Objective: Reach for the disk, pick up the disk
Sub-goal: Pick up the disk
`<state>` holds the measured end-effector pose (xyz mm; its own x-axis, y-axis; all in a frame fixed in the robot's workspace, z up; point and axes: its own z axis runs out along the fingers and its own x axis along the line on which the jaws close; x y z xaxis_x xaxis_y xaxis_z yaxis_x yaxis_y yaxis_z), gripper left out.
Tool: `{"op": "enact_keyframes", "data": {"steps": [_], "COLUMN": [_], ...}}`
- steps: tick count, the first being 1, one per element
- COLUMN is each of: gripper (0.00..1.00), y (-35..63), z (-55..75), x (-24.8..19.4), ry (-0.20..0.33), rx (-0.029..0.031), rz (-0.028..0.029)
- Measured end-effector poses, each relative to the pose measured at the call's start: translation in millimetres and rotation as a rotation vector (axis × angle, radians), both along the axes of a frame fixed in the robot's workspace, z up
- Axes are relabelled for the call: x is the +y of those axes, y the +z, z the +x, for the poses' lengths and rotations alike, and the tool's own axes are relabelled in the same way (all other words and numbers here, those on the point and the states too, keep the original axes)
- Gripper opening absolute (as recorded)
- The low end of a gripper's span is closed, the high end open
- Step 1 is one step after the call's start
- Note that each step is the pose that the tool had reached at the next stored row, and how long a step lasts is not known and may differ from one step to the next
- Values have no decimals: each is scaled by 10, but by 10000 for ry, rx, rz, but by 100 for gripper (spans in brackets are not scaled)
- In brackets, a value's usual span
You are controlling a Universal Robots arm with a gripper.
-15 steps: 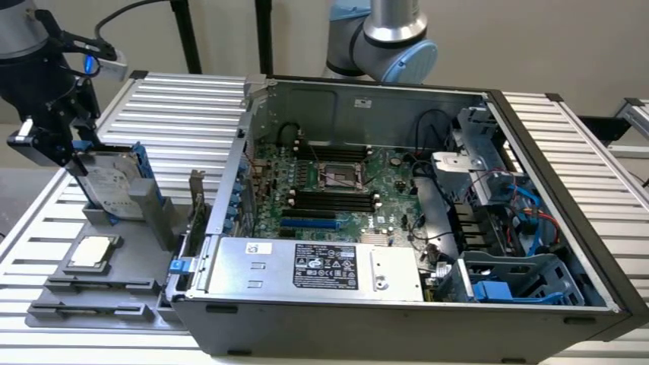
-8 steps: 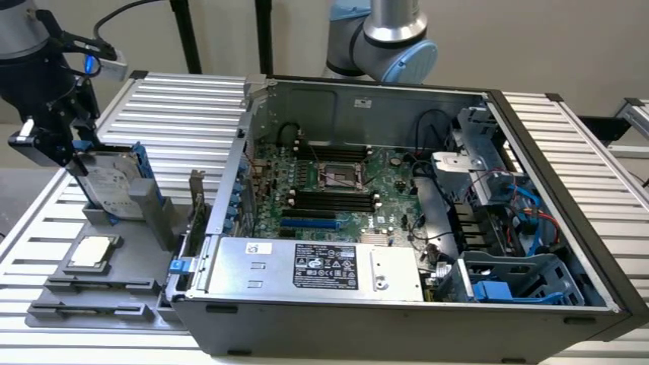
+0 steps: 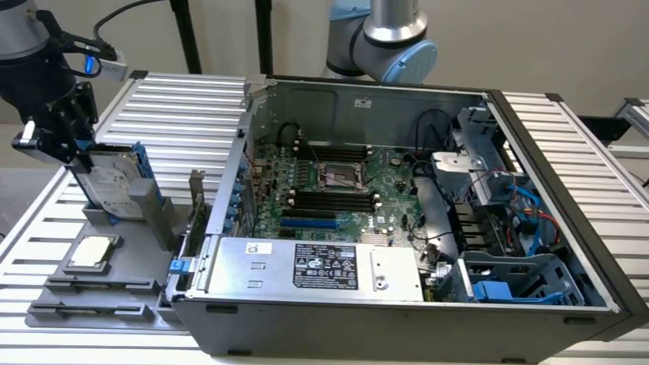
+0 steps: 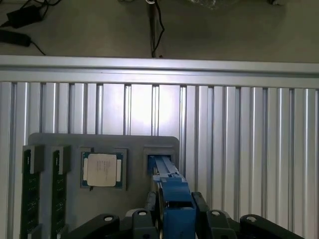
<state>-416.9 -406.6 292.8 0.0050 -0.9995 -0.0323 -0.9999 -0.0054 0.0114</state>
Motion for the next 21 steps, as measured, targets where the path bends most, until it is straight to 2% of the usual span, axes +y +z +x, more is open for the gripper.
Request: {"op": "enact_keyframes", "data": {"steps": [5,6,11,21], "gripper": [38,34,34,33], "y": [0,0,-1,0], "z": [0,0,0,0], "x": [0,0,-5,-64], "ry": [0,0,0,0], "rx": [0,0,0,0], "rz": [0,0,1,0]}}
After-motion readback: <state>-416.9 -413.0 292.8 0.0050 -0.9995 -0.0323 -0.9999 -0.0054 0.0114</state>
